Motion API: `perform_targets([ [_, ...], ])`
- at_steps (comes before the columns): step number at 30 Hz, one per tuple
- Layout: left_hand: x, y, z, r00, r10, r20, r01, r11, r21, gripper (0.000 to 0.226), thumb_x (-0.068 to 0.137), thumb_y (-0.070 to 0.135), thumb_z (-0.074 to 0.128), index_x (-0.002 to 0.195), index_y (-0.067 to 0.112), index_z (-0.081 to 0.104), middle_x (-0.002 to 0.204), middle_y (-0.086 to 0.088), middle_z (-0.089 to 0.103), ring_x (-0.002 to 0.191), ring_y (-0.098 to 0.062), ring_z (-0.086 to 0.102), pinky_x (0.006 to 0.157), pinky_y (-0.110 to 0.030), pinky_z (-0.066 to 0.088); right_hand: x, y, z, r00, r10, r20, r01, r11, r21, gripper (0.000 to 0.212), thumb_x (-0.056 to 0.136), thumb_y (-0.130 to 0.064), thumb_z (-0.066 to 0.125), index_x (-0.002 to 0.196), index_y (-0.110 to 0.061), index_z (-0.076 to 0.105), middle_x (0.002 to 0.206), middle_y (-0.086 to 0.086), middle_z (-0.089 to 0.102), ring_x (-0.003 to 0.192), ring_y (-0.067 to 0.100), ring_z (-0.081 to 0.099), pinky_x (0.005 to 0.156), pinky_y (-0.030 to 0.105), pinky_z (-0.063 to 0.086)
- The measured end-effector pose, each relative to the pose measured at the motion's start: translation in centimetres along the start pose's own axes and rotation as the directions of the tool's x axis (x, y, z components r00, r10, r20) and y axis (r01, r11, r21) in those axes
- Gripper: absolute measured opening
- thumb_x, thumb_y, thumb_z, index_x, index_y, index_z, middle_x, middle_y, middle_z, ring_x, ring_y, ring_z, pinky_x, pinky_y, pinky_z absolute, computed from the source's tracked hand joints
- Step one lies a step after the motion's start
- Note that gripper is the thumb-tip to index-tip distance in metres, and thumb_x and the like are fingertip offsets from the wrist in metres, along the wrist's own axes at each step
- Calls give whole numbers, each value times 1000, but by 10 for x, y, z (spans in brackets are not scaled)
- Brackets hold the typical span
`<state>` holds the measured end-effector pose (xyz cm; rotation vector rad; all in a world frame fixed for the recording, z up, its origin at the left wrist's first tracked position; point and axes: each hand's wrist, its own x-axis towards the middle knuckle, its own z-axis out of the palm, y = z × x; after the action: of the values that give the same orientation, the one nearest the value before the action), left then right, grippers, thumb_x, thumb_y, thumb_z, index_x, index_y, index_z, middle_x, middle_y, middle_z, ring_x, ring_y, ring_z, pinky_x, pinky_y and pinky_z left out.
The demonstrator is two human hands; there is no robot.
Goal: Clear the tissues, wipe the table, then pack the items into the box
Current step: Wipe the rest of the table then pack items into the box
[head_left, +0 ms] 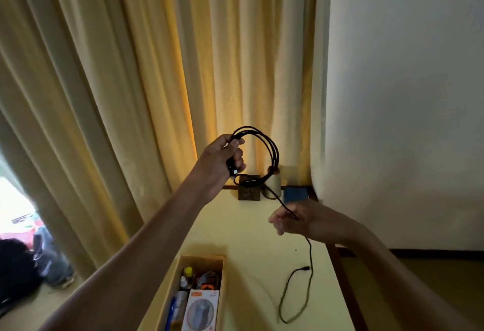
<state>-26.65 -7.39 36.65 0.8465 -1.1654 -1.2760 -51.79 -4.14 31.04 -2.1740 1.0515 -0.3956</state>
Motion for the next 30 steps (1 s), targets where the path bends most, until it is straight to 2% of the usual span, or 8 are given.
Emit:
perform_targets([
  [3, -6, -3, 17, 995, 24, 92, -35, 993, 116, 15, 111, 15, 45, 110, 5, 55, 71, -1, 43, 65, -15, 44, 73, -31, 46, 12, 5, 4, 995, 66, 68, -83, 955, 286, 87, 85, -82, 41, 143, -20, 55, 126, -11, 71, 116, 3, 65, 104, 31, 41],
  [5, -10, -6, 24, 991, 34, 133, -51, 991, 127, 14, 111, 17, 45, 110, 5, 54, 71, -2, 43, 66, -15, 44, 75, -33, 43, 26, 9, 3, 996, 54, 66, -82, 826, 558, 102, 81, -91, 35, 153, -20, 42, 139, -5, 65, 129, 12, 60, 113, 41, 32],
  [9, -15, -9, 26, 991, 79, 108, -89, 992, 87, 14, 110, 18, 46, 106, 8, 53, 71, -2, 43, 69, -17, 44, 72, -29, 38, 43, 2, 5, 987, 134, -94, 2, 569, 823, 62, 104, -57, 36, 140, -11, 56, 133, 12, 68, 130, 31, 59, 114, 53, 39],
  [15, -22, -15, -6, 998, 52, -29, -42, 964, 264, 17, 108, 22, 50, 109, 11, 64, 84, -8, 68, 91, -24, 64, 91, -43, 47, 53, -10, -14, 915, 243, -320, 133, 569, 811, 26, 109, -26, 46, 121, -5, 55, 118, 17, 74, 107, 32, 73, 106, 56, 50],
  [21, -27, -19, -36, 997, -67, -27, 72, 883, 465, 27, 97, 10, 67, 122, 18, 69, 119, 4, 76, 117, -11, 67, 110, -40, 45, 59, -48, -47, 906, 52, -420, 180, 850, 494, 19, 106, -27, 54, 120, -17, 62, 109, 15, 71, 103, 22, 74, 83, 40, 63],
  [26, -23, 7, -25, 994, -45, 103, -28, 789, 613, 44, 96, 33, 72, 136, 36, 58, 128, 17, 68, 122, 1, 59, 98, -29, 47, 69, -65, -48, 957, -64, -282, 154, 939, 308, 19, 105, -29, 56, 116, -23, 70, 106, 3, 70, 101, 13, 70, 88, 36, 62],
  [28, -21, 7, -17, 992, -29, 125, -72, 675, 735, 29, 100, 40, 65, 127, 30, 65, 118, 13, 73, 114, -1, 64, 94, -27, 48, 72, -68, -48, 955, -78, -287, 170, 934, 313, 18, 104, -27, 58, 117, -22, 70, 105, 6, 70, 96, 12, 70, 82, 29, 62],
  [30, -20, 7, -14, 997, -13, 75, -43, 707, 706, 22, 105, 34, 57, 109, 17, 72, 103, 2, 78, 100, -8, 72, 89, -27, 46, 72, -68, -51, 939, -88, -332, 169, 960, 223, 17, 101, -26, 64, 117, -25, 69, 101, -1, 71, 90, 7, 69, 73, 23, 58],
])
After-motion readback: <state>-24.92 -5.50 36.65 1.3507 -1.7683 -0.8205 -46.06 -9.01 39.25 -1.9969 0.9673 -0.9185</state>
